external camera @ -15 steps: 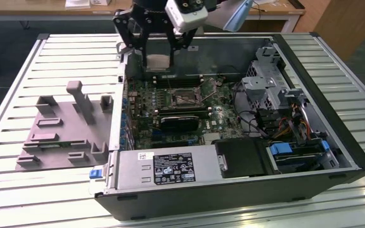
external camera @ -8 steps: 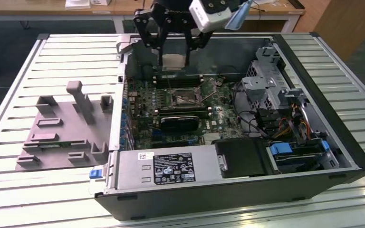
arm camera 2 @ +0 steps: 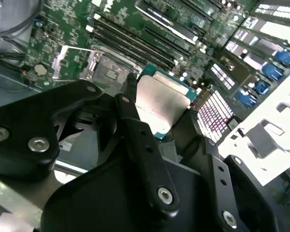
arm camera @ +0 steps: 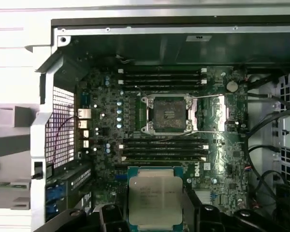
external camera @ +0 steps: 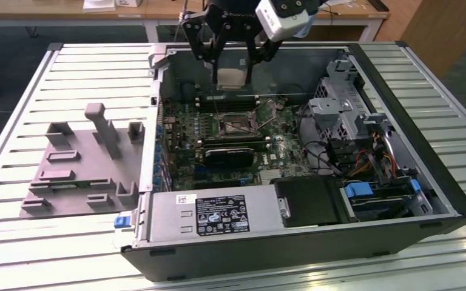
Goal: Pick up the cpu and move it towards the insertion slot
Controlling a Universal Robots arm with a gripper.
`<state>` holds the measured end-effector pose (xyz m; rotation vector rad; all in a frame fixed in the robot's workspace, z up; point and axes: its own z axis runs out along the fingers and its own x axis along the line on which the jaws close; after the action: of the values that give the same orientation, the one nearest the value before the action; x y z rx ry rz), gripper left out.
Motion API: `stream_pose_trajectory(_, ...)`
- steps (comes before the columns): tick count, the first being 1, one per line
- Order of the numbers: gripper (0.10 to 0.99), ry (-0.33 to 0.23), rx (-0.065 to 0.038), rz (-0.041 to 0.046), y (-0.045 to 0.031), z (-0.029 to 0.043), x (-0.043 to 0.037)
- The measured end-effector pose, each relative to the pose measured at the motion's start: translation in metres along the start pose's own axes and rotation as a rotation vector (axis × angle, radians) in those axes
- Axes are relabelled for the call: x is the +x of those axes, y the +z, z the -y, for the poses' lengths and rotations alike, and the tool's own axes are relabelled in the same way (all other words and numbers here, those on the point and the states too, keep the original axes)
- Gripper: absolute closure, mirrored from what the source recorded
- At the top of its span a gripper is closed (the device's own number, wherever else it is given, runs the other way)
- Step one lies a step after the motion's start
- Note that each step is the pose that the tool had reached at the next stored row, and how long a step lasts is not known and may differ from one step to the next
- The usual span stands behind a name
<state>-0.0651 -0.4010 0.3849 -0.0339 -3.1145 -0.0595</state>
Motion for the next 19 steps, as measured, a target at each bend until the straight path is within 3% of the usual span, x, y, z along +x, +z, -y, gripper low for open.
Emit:
stream_pose_trajectory(4,0.549,-0.004,-0.001,0.0584,0.0008,0.0000,0.0008)
stream_pose_trajectory(6,0.549,-0.007,-0.002,0.0809,0.0016,-0.0006,0.0007)
stream_pose_trajectory(7,0.549,-0.007,-0.002,0.0875,0.0021,-0.0014,0.0007)
stream_pose_trajectory(9,0.549,-0.008,-0.002,0.0935,0.0029,-0.0031,-0.0002)
stream_pose_trajectory(19,0.549,0.000,-0.002,0.0943,0.0070,-0.0192,-0.0027)
